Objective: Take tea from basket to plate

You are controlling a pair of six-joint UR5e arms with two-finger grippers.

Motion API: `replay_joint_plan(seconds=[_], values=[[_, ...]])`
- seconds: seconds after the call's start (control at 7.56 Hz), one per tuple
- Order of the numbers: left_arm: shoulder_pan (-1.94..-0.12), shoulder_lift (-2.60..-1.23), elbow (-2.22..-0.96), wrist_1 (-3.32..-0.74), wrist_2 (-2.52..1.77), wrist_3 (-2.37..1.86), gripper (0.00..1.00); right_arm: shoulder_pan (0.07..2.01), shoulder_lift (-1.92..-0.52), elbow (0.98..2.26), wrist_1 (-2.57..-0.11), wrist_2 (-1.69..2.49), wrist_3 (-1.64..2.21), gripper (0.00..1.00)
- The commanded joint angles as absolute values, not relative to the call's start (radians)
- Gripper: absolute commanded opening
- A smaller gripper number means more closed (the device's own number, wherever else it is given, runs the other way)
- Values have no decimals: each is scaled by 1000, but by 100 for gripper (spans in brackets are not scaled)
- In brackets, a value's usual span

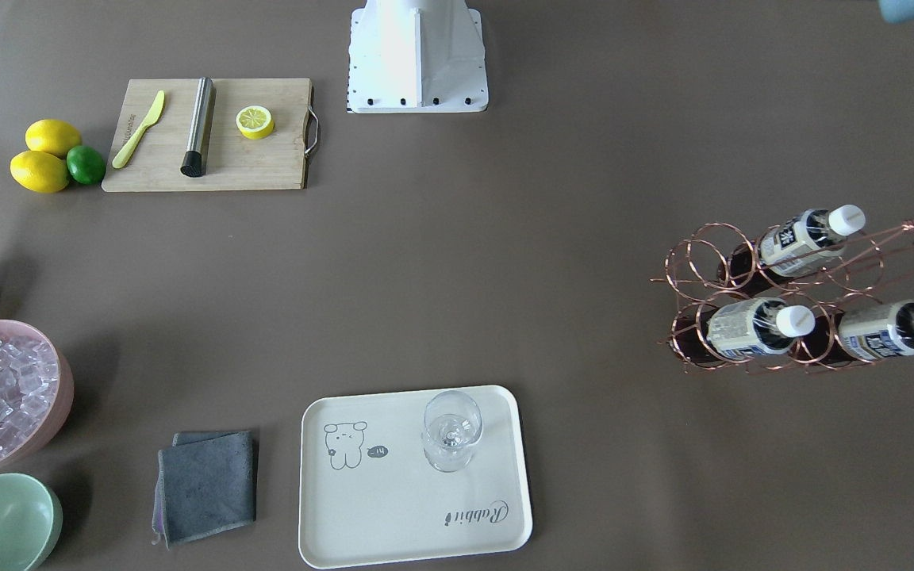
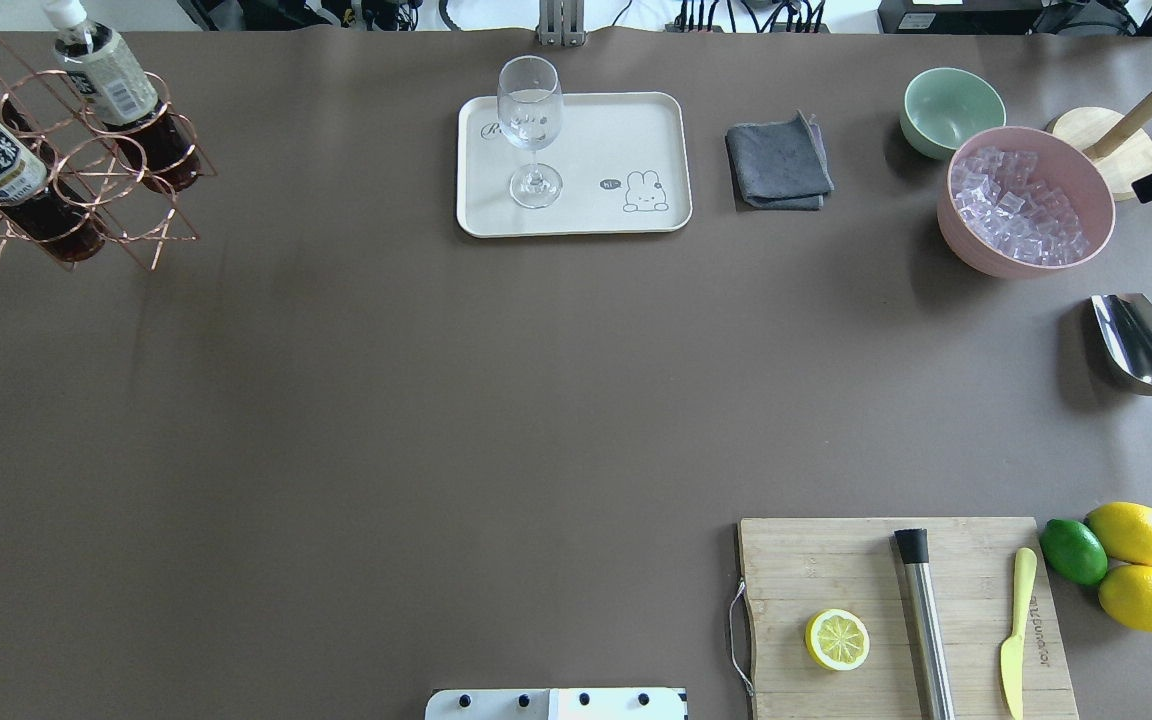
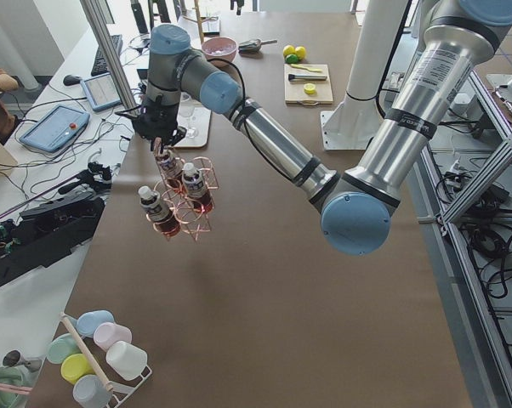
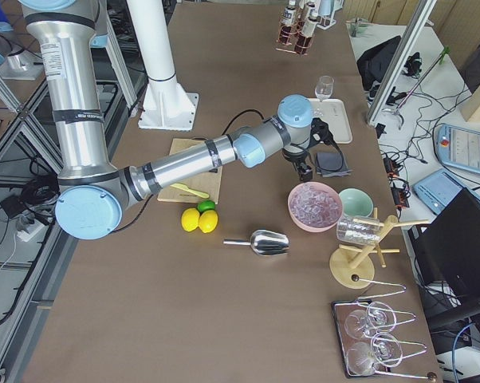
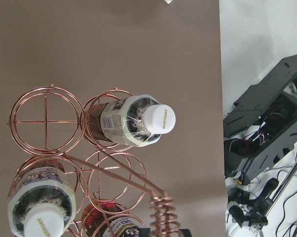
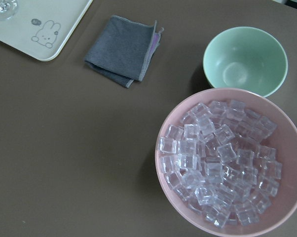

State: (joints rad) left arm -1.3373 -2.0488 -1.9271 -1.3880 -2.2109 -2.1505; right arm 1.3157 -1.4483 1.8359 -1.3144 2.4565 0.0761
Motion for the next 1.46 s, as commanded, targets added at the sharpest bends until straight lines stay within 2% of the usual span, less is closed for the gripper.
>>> replay_joint_plan(seconds=[0.0, 0.53, 0.93, 1.32], values=[[-1174, -2161, -2057, -1216, -2206, -2339, 0, 1230, -1443, 1806, -1072, 2427, 77, 100], [-941, -2302, -2072, -1131, -2041, -2639, 0, 1183, -1434, 1780, -765, 2292, 81, 100], [-777, -2475, -2001, -1094, -1982, -2732, 0, 1034, -1427, 1782, -441, 2255, 90, 100], [-669, -2560, -1930, -1089, -1884, -2780, 0, 1031, -1306, 1772, -442, 2252, 196, 100]])
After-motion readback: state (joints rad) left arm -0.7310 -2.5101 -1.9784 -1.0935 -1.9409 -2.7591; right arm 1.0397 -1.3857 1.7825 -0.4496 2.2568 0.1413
